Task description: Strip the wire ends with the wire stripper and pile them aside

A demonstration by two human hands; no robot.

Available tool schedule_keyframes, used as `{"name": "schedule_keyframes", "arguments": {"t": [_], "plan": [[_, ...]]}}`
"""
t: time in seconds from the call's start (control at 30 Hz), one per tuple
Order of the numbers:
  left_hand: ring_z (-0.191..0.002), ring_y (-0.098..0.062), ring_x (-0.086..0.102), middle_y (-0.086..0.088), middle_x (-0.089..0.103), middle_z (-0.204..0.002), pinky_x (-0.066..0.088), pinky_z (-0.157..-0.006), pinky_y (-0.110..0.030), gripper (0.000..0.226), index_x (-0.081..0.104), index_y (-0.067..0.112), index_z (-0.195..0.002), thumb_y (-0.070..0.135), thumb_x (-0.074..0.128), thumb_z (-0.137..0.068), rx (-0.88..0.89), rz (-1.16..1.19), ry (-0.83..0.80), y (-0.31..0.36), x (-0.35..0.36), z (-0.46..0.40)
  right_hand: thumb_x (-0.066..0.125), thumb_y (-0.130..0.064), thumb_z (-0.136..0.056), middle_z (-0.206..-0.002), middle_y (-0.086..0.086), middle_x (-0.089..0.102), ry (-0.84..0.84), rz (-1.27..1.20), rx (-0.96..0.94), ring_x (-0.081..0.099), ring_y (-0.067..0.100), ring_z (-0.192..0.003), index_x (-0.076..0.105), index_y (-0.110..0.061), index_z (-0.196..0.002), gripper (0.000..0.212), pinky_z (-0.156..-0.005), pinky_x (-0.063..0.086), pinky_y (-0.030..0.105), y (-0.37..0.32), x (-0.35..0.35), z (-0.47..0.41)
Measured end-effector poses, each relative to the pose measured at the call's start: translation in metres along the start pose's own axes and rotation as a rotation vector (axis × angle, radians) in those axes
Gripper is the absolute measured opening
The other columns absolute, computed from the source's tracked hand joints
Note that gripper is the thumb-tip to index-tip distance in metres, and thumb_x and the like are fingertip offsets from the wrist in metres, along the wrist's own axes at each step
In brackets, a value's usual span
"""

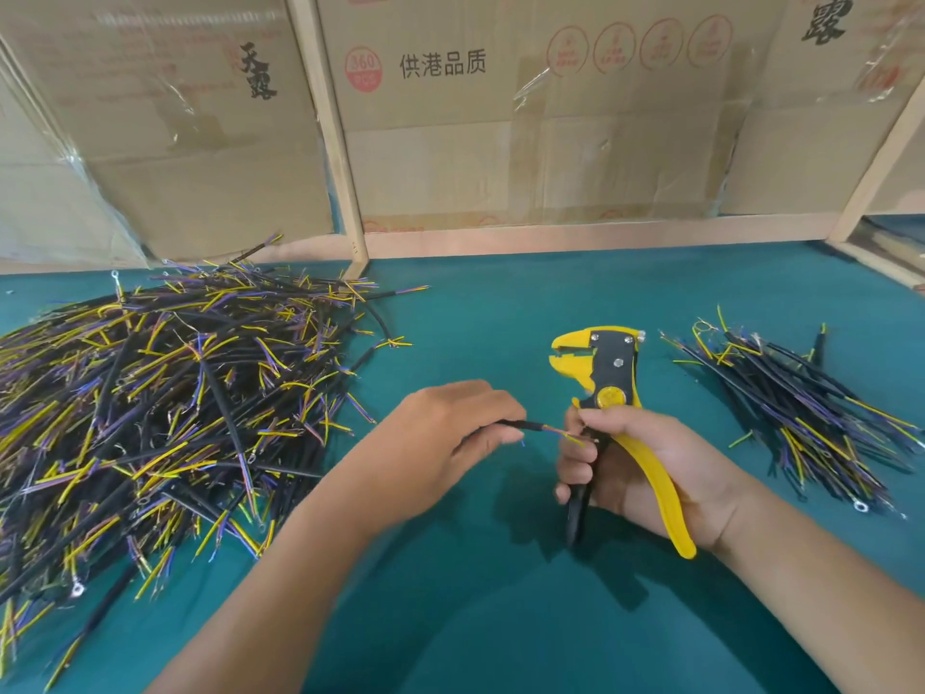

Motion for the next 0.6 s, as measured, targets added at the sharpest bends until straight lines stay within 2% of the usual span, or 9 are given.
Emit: {"name": "schedule_keyframes", "arguments": {"t": [0.1,0.2,0.27,0.4,0.5,0.6], "plan": [[-0.067,-0.005,0.046,0.011,0.054,-0.076,0.035,-0.063,-0.014,0.016,0.066,0.015,-0.100,0.026,0.054,-0.102,-0.130,0.174,0.126,-0.008,-0.001,-0.001,0.063,-0.015,-0.085,-0.071,0.007,0.045,0.015,-0.043,-0.039,0.048,0.023,-0.062,0.062,-0.008,-0.086,0.007,-0.068,0.054,0.042,-0.004,-0.004,0.001],[-0.056,-0.005,0.036,0.015,0.044,-0.064,0.029,-0.054,-0.015,0.024,0.066,0.029,-0.097,0.041,0.046,-0.102,-0.323,0.377,0.250,-0.024,0.000,0.001,0.062,-0.011,-0.075,-0.077,0.011,0.047,-0.013,-0.104,-0.069,0.051,0.027,-0.067,0.053,-0.009,-0.103,0.029,-0.072,0.054,0.045,-0.007,-0.005,0.003],[-0.055,-0.005,0.040,0.016,0.050,-0.065,0.035,-0.054,-0.017,0.021,0.067,0.031,-0.095,0.040,0.049,-0.098,-0.371,0.448,0.285,-0.030,-0.001,0.003,0.058,-0.008,-0.074,-0.079,0.013,0.048,-0.018,-0.102,-0.093,0.051,0.028,-0.069,0.050,-0.012,-0.106,0.034,-0.074,0.054,0.047,-0.010,-0.005,0.003],[-0.056,-0.009,0.045,0.012,0.062,-0.076,0.040,-0.054,-0.019,0.018,0.069,0.028,-0.104,0.029,0.053,-0.096,-0.381,0.602,0.271,-0.031,-0.001,0.002,0.059,-0.009,-0.079,-0.079,0.013,0.049,0.027,-0.039,-0.165,0.052,0.029,-0.070,0.056,-0.008,-0.108,0.028,-0.074,0.054,0.047,-0.016,-0.007,0.003],[-0.054,-0.010,0.038,0.011,0.062,-0.078,0.036,-0.053,-0.020,0.027,0.066,0.035,-0.115,0.024,0.051,-0.095,-0.388,0.654,0.223,-0.029,0.005,0.001,0.060,-0.012,-0.082,-0.077,0.012,0.048,0.042,-0.026,-0.169,0.052,0.029,-0.068,0.059,-0.006,-0.105,0.024,-0.072,0.055,0.046,-0.014,-0.006,0.003],[-0.051,-0.011,0.039,0.010,0.059,-0.076,0.037,-0.050,-0.019,0.035,0.064,0.032,-0.122,0.022,0.048,-0.092,-0.431,0.726,0.199,-0.027,0.010,0.001,0.060,-0.013,-0.081,-0.075,0.012,0.047,0.043,-0.008,-0.142,0.050,0.028,-0.066,0.059,-0.006,-0.104,0.024,-0.070,0.054,0.046,-0.009,-0.004,0.003]]}}
Point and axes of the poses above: each hand's wrist, its own z-axis away from the middle knuckle, its own x-axis out of the palm, y = z × x, the point moved 8 cm from there along -z, towards the middle knuckle
